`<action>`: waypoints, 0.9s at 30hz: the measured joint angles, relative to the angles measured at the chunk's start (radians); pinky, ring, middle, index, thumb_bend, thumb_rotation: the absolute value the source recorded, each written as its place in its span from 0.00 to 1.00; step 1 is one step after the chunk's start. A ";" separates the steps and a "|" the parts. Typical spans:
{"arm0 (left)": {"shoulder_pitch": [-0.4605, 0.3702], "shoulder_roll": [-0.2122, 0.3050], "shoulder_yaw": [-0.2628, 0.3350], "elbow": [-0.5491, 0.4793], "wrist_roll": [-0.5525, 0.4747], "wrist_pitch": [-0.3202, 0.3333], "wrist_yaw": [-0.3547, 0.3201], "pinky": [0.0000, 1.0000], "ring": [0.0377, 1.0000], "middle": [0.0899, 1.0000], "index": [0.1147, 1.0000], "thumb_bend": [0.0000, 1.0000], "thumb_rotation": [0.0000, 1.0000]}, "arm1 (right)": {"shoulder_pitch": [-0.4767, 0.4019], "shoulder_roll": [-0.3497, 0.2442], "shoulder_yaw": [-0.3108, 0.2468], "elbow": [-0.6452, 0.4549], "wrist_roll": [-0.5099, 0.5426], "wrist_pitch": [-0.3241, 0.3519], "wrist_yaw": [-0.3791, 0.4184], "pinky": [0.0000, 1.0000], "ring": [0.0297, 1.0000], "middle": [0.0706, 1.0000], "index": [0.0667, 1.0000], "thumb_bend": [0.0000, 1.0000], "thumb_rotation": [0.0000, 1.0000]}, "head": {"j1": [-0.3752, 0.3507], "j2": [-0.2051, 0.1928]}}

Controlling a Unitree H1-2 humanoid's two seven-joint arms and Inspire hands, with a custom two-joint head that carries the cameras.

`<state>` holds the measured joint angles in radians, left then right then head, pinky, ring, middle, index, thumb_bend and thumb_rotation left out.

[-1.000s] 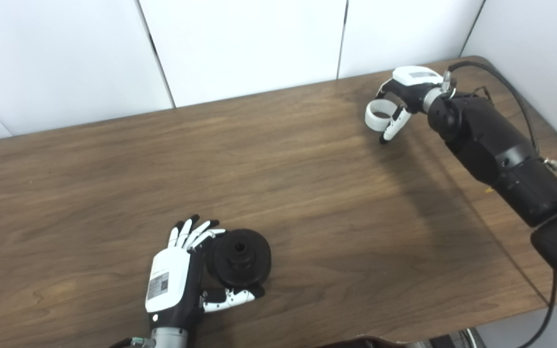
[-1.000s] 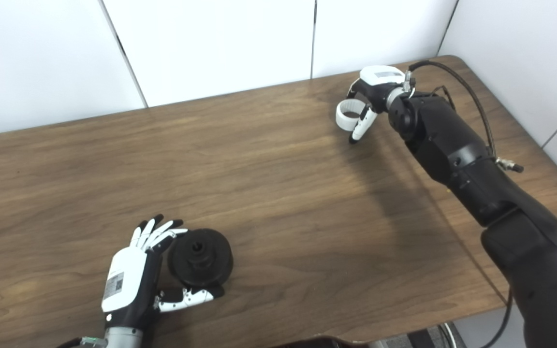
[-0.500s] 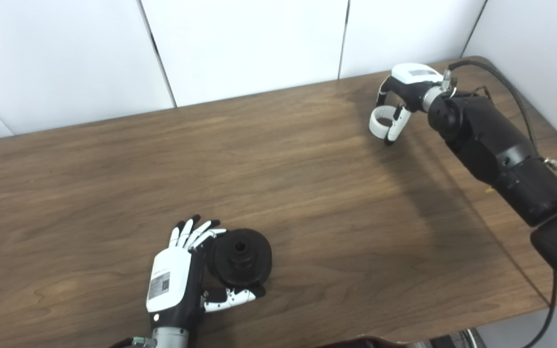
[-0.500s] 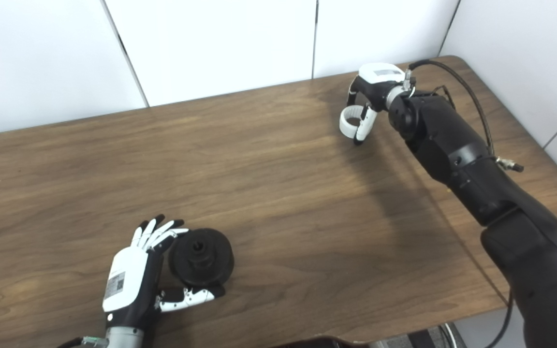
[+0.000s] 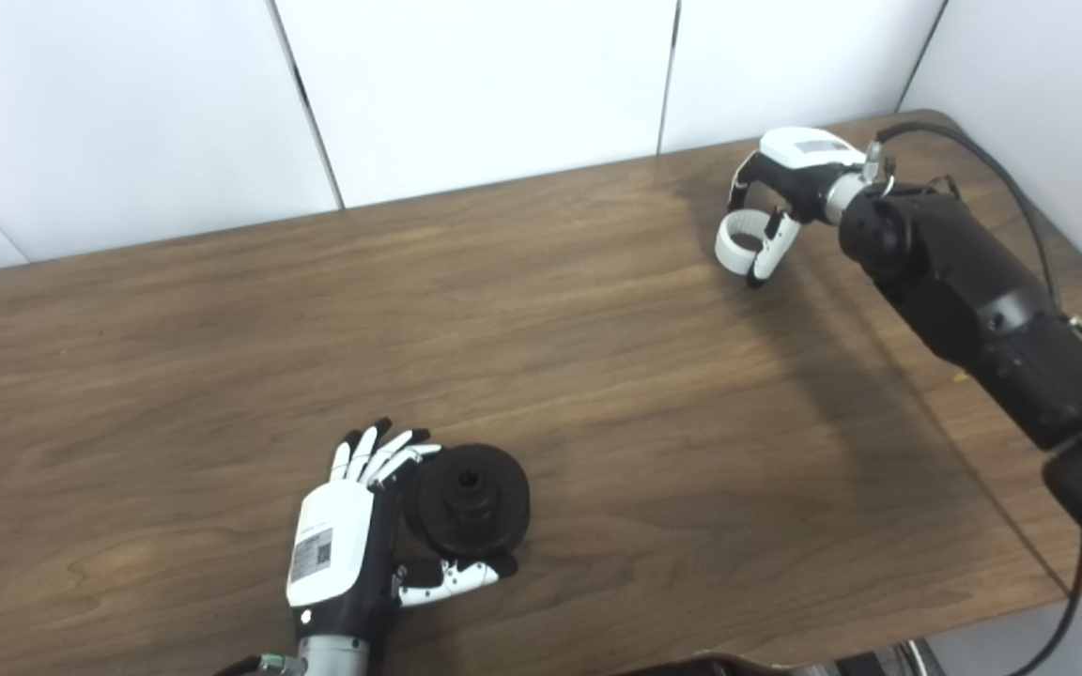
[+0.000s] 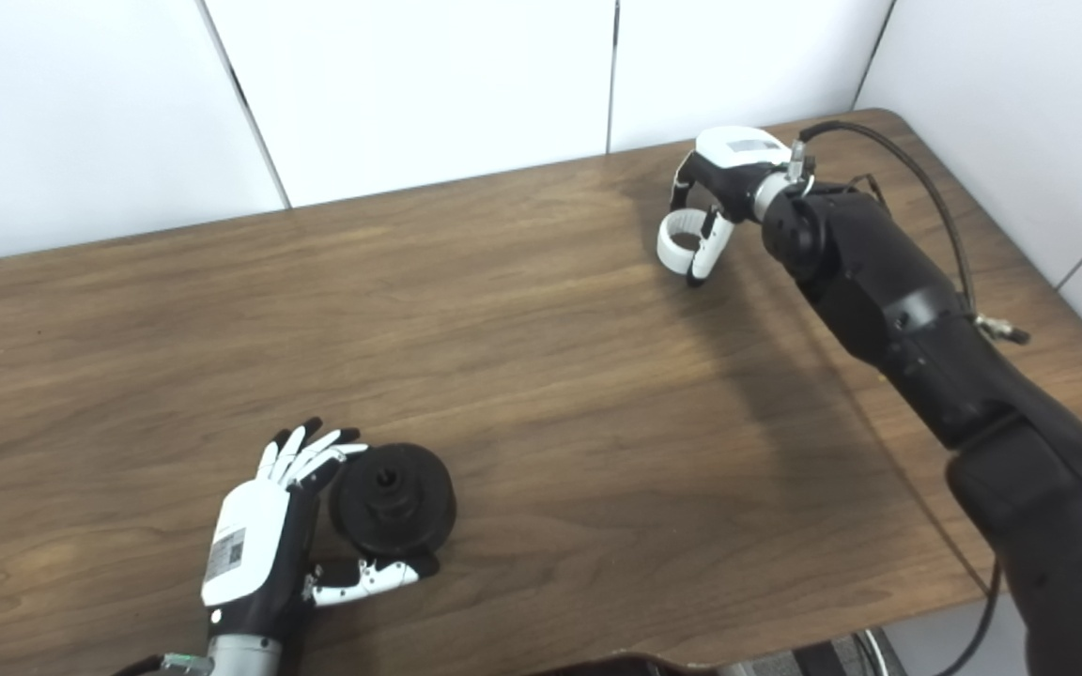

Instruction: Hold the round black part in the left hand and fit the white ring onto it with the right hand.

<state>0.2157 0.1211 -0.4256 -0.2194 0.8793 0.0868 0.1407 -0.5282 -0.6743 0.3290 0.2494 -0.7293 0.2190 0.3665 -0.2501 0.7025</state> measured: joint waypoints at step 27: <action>-0.032 -0.016 -0.105 -0.048 0.066 0.180 -0.049 1.00 0.96 0.83 0.42 0.52 0.05 | 0.136 0.039 -0.005 -0.833 0.046 -0.015 0.404 0.91 0.91 0.78 0.45 0.53 0.14 | 0.219 0.113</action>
<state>0.1835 0.1052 -0.5308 -0.2677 0.9451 0.2666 0.0917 -0.3925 -0.6349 0.3238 -0.5836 -0.6838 0.2044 0.7705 -0.0307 0.8160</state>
